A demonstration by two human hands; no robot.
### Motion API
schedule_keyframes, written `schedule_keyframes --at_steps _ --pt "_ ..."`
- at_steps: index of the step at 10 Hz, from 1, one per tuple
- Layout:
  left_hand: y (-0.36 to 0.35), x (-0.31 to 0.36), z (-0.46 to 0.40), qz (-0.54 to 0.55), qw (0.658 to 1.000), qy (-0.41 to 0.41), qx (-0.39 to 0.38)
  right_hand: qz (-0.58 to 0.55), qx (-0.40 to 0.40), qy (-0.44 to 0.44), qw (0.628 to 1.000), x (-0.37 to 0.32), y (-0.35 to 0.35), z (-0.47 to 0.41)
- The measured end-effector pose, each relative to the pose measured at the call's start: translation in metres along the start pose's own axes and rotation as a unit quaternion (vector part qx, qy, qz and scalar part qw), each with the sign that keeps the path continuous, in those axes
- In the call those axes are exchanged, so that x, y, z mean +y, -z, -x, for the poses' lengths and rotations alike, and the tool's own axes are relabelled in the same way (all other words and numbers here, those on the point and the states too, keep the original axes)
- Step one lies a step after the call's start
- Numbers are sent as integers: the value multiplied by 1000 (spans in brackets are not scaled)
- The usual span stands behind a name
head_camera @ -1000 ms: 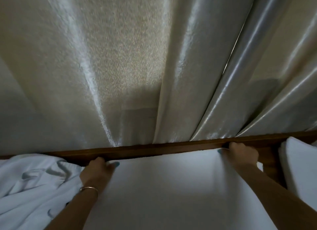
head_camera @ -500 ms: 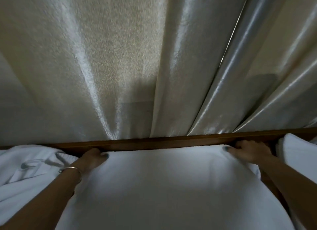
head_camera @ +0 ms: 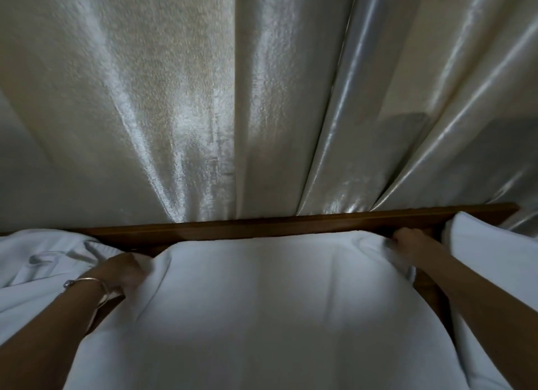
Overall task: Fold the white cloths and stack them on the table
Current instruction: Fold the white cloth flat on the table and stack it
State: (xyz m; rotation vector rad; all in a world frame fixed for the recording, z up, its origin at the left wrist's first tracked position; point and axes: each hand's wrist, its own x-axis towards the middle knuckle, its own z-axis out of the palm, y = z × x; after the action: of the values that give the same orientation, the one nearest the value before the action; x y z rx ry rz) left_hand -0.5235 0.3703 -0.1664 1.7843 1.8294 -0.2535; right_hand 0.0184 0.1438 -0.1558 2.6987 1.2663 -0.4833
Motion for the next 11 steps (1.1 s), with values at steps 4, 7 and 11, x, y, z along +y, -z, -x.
schedule_keyframes --at_steps 4,7,11 --pt "-12 101 111 279 943 -161 80 -447 70 67 889 -110 8 85" --pt "-62 161 163 416 875 -241 62 -606 -92 198 765 -189 10 134" --pt "-81 150 174 620 766 -170 1 -584 -62 286 757 -187 1 153"
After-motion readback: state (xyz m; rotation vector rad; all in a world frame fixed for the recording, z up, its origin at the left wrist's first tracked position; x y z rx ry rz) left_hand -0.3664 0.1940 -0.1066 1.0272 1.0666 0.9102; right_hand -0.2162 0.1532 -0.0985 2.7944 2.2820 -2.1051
